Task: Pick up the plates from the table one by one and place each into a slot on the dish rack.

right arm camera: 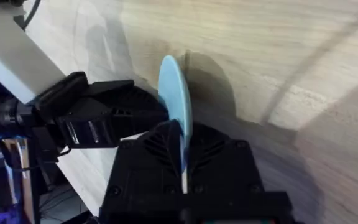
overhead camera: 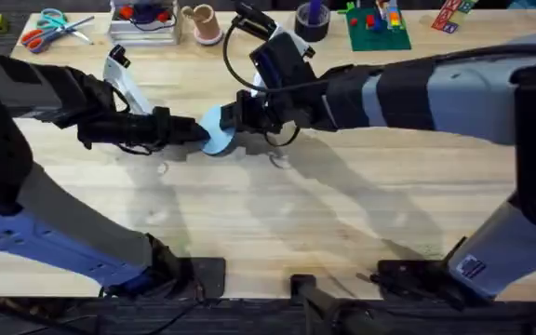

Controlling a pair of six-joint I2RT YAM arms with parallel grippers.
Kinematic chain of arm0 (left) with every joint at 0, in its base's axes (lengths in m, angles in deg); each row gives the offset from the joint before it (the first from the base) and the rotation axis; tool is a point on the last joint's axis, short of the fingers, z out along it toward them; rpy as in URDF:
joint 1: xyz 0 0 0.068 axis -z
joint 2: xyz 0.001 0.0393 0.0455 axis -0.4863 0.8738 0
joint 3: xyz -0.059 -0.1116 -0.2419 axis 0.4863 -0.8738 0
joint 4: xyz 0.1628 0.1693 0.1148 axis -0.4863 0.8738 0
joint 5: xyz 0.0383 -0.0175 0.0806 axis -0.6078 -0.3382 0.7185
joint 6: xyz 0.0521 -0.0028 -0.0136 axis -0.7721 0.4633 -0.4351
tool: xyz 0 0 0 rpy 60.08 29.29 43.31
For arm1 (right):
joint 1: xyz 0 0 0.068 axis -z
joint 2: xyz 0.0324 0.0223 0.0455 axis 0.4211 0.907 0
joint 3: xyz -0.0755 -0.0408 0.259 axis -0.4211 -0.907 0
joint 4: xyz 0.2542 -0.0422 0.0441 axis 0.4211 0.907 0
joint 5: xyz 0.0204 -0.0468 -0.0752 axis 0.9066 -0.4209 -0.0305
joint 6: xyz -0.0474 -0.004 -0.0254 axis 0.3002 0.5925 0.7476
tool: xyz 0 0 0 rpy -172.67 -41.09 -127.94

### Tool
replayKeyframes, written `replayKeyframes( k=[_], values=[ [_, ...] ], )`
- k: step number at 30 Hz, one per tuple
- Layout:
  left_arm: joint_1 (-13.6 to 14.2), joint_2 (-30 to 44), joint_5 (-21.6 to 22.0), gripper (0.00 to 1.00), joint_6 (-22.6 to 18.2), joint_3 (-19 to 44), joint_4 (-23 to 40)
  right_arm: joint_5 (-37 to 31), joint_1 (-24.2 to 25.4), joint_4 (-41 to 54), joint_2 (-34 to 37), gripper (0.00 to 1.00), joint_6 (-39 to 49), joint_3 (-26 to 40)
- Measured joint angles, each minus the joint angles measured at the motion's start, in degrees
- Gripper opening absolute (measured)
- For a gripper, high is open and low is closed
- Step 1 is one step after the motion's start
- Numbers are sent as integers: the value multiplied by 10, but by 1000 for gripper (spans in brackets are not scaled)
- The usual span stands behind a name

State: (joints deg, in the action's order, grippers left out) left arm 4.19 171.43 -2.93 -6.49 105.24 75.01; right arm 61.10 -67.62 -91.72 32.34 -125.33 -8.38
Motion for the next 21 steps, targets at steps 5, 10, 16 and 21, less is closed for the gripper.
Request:
replayKeyframes(
  k=[5, 10, 16, 21],
  values=[
    [0, 0, 0, 41, 4, 1, 6, 4, 2, 0, 0, 30, 0, 0],
    [0, 0, 11, 41, 3, 12, 27, 18, 9, -1, 0, 31, 12, 0],
    [4, -24, 47, 41, 2, 23, 46, 22, 39, 55, -29, 31, 43, 0],
    [4, -106, 57, 41, 1, 25, 58, 14, 85, 100, -67, 31, 75, 0]
  ],
)
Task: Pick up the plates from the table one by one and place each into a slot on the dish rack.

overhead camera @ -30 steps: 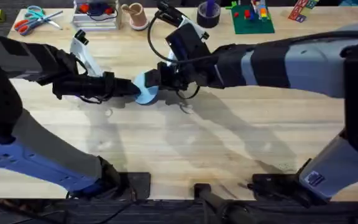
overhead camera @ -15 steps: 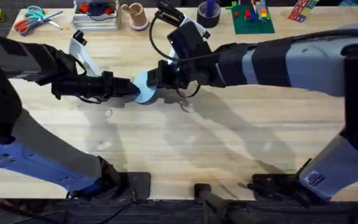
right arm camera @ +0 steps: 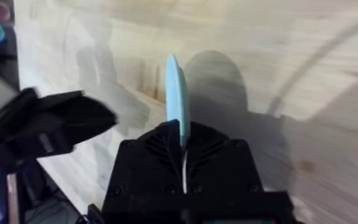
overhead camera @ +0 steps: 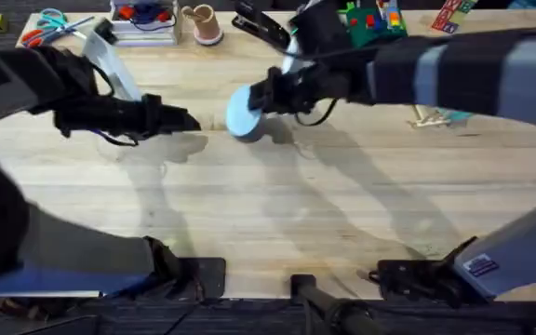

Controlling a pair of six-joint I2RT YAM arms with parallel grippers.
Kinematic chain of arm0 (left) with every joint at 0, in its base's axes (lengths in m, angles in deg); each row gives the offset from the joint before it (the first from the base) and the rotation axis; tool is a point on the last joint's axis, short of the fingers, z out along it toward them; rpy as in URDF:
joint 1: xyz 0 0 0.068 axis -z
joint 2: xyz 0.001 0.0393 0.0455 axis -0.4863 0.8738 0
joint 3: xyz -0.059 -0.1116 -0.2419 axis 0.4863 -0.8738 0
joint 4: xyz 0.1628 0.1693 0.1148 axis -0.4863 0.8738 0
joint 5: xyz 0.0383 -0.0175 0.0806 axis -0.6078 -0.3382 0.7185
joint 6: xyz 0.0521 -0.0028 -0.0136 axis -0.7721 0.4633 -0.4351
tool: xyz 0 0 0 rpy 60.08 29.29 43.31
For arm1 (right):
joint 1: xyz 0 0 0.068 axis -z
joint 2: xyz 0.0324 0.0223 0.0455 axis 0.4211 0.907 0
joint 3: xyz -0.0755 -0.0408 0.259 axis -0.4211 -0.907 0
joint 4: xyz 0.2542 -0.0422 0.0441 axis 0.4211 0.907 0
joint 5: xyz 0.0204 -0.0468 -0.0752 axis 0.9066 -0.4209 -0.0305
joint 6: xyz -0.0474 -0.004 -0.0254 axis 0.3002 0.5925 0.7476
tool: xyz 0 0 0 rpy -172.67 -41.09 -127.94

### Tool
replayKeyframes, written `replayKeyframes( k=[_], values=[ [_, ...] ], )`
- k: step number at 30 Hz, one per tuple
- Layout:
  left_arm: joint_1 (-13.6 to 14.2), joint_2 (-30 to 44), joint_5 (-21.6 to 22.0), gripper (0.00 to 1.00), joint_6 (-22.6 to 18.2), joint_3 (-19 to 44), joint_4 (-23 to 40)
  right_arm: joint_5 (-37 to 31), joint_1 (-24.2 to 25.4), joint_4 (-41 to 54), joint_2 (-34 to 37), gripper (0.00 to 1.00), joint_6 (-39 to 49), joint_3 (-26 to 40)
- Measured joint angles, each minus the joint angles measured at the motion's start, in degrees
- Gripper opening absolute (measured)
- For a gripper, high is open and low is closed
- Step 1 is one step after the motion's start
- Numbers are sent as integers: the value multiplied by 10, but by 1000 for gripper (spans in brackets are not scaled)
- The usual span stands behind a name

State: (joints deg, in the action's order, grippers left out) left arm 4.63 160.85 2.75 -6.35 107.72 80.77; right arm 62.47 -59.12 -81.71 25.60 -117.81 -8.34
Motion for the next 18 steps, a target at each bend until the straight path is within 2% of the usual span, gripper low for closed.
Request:
replayKeyframes(
  k=[5, 8, 13, 18],
  values=[
    [6, -89, 4, 41, -1, 3, 21, -10, 29, 58, -46, 32, 40, 0],
    [30, -136, 10, 40, -1, 3, 35, -26, 38, 103, -84, 31, 72, 0],
    [110, -210, 52, 40, 30, 3, 42, -55, 53, 175, -156, 31, 122, 0],
    [190, -268, 126, 39, 87, 7, 45, -88, 69, 247, -229, 30, 168, 0]
  ],
)
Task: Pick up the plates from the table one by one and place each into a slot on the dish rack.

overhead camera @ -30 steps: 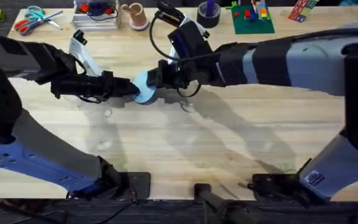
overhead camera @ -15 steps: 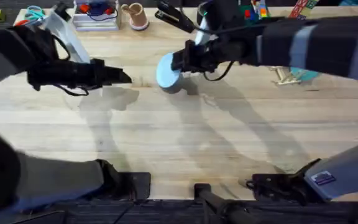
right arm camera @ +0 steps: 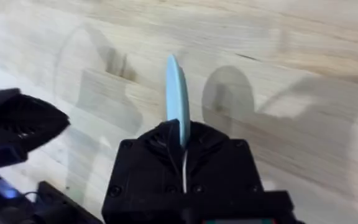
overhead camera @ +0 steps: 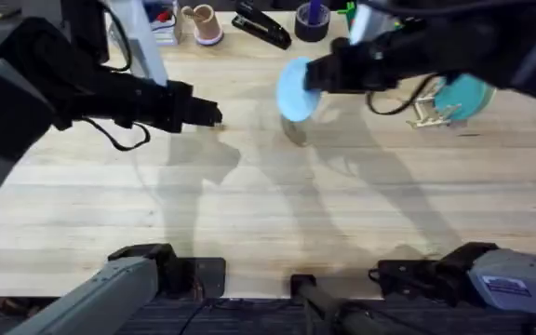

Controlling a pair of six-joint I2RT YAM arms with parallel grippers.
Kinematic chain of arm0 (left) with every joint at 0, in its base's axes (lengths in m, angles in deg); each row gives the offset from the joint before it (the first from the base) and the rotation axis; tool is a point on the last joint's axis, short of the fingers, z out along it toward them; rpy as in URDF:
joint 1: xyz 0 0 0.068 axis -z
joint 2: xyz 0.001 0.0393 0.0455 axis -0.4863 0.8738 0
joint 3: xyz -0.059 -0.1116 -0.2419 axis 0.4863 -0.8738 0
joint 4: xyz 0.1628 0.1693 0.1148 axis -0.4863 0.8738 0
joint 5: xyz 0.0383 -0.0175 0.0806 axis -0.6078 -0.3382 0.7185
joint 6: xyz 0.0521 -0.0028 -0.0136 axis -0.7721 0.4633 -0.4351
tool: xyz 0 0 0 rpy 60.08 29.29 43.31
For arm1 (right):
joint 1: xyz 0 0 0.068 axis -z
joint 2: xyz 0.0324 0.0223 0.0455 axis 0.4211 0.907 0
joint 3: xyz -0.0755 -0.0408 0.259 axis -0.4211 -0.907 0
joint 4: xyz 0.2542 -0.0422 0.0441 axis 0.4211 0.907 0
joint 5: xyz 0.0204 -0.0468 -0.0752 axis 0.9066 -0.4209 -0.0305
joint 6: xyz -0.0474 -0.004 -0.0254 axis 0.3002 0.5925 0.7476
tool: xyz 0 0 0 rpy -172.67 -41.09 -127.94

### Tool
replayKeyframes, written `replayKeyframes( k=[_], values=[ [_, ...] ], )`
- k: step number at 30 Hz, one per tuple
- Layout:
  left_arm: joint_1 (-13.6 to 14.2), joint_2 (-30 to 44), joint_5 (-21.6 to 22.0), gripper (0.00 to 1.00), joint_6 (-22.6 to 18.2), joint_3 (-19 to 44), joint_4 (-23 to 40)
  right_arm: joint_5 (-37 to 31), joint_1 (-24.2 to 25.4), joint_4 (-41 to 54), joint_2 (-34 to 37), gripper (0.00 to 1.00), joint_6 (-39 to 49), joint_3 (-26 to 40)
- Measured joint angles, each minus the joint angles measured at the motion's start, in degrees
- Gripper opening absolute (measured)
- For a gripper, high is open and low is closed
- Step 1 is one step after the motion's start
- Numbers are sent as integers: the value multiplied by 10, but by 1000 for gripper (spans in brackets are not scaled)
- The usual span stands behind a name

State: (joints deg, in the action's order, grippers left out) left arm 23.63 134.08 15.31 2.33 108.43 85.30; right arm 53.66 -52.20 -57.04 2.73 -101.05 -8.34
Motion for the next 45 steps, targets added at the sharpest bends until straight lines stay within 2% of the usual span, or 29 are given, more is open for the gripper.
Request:
replayKeyframes(
  k=[6, 15, 20, 25, 26, 27, 28, 32, 33, 35, 40, 45],
  values=[
    [87, -38, 79, 39, 60, 39, 1, -28, 36, 91, -75, 30, 43, 0],
    [207, -44, 195, 39, 131, 102, 14, -44, 111, 230, -162, 30, 116, 17],
    [253, -44, 255, 39, 156, 121, 33, -48, 138, 311, -172, 30, 167, 71],
    [280, -44, 278, 40, 167, 126, 36, -76, 146, 358, -172, 30, 197, 120],
    [283, -44, 281, 78, 166, 126, 36, -81, 146, 362, -172, 30, 202, 127],
    [284, -44, 283, 161, 168, 126, 36, -84, 146, 366, -172, 30, 206, 132],
    [284, -44, 284, 287, 169, 126, 37, -87, 146, 369, -172, 30, 210, 135],
    [284, -44, 287, 924, 171, 126, 37, -95, 146, 394, -172, 30, 225, 141],
    [284, -44, 287, 970, 174, 126, 38, -96, 146, 400, -172, 30, 226, 141],
    [284, -44, 288, 993, 175, 126, 38, -97, 146, 411, -172, 30, 234, 141],
    [284, -44, 288, 995, 175, 126, 37, -104, 146, 439, -172, 30, 256, 148],
    [284, -44, 290, 995, 175, 126, 36, -143, 146, 465, -172, 30, 268, 180]
  ],
)
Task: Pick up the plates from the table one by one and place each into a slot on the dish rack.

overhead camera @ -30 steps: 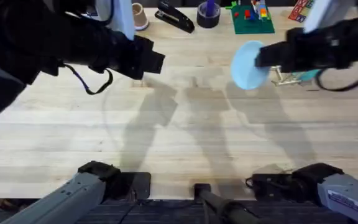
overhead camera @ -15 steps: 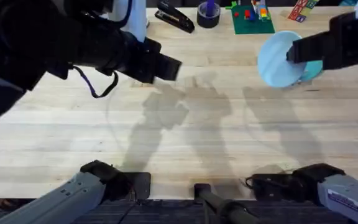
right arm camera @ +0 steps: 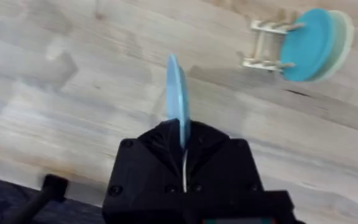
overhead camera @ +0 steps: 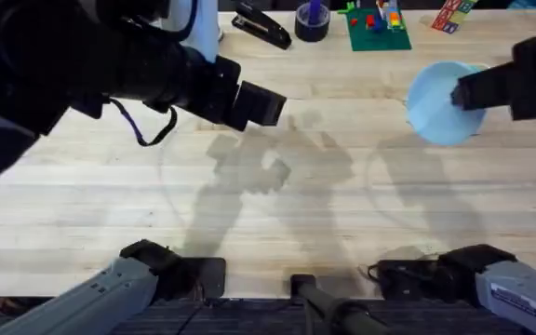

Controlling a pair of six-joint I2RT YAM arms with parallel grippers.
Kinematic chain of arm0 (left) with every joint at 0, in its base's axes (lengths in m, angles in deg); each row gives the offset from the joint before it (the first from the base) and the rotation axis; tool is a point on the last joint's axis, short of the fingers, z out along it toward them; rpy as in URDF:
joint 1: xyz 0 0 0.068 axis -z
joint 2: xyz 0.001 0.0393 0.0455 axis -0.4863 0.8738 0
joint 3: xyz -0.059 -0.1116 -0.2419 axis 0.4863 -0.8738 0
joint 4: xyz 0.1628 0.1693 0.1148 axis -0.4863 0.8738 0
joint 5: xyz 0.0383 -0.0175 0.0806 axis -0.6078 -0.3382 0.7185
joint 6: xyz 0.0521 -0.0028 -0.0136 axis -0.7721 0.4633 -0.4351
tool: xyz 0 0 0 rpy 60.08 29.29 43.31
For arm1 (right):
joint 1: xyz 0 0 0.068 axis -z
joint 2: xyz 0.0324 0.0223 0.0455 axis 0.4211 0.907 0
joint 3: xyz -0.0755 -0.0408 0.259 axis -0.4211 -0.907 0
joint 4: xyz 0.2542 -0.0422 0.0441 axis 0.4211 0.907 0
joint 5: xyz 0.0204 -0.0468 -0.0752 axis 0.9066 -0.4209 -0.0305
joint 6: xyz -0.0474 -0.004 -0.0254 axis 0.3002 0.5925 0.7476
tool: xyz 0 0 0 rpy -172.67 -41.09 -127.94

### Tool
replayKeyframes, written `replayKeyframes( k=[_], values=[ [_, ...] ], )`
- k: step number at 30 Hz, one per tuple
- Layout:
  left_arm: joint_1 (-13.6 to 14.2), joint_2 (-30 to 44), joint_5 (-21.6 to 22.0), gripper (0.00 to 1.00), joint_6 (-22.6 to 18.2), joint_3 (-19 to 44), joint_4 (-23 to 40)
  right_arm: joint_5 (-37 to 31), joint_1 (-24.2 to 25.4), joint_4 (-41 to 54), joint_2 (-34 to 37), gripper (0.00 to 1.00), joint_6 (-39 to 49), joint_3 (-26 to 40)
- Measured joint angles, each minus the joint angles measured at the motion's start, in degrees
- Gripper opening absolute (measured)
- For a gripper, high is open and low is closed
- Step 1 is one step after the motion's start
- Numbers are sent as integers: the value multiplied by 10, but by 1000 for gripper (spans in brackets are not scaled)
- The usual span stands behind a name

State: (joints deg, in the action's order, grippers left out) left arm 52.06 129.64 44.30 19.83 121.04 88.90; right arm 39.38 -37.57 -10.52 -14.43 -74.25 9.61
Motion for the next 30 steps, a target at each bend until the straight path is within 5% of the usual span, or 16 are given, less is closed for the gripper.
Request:
replayKeyframes(
  k=[9, 22, 30],
  values=[
    [0, 0, 2, 995, 0, 0, 0, -101, 1, 58, 3, 29, 6, 82],
    [0, 0, 4, 995, 0, 0, 0, -165, 4, 82, 70, 29, 10, 184],
    [0, 0, 4, 996, 0, 0, 0, -177, 73, 81, 73, 29, 8, 186]
  ],
)
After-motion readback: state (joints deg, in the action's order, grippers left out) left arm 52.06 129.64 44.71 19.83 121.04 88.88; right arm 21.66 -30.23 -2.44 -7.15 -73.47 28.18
